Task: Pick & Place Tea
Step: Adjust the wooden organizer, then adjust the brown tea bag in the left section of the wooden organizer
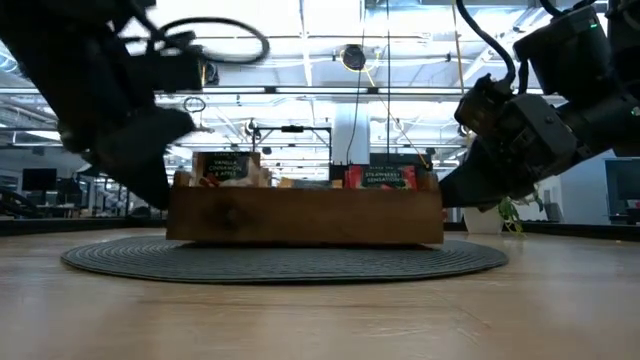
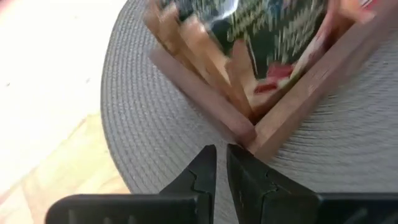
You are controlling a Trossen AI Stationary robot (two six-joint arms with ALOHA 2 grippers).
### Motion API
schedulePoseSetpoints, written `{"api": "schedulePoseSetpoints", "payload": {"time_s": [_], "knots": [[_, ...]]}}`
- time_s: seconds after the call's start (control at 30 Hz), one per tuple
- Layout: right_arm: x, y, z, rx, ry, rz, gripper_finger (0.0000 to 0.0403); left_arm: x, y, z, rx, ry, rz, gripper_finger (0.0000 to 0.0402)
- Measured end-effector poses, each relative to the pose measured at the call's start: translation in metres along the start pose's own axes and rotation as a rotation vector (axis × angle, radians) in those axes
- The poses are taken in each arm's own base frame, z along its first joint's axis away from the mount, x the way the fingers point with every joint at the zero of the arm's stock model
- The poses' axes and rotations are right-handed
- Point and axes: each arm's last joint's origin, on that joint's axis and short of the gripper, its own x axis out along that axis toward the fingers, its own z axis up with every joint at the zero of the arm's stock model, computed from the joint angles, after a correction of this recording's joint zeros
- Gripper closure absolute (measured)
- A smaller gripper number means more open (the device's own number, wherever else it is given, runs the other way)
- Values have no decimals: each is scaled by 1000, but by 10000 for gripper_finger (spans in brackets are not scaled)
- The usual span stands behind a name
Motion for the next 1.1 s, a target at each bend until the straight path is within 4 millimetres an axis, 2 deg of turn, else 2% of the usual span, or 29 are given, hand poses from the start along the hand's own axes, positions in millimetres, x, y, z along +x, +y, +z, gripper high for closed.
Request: {"api": "schedulePoseSetpoints", "payload": {"time_s": [0.2,0.4,0.6,0.97,1.1], "knots": [[0,0,0,-1,2,-1,403,-28,4,2,-19,-25,-104,355],[-1,2,-1,-9,3,7,403,-43,7,-1,10,-92,-137,355],[-2,5,-2,-50,1,6,398,-46,6,-4,11,-113,-144,355],[-4,-3,-10,-62,9,-222,402,-48,4,-6,-6,-115,-161,355],[-8,1,-9,-93,-37,-293,402,-50,1,-6,23,-126,-191,355]]}}
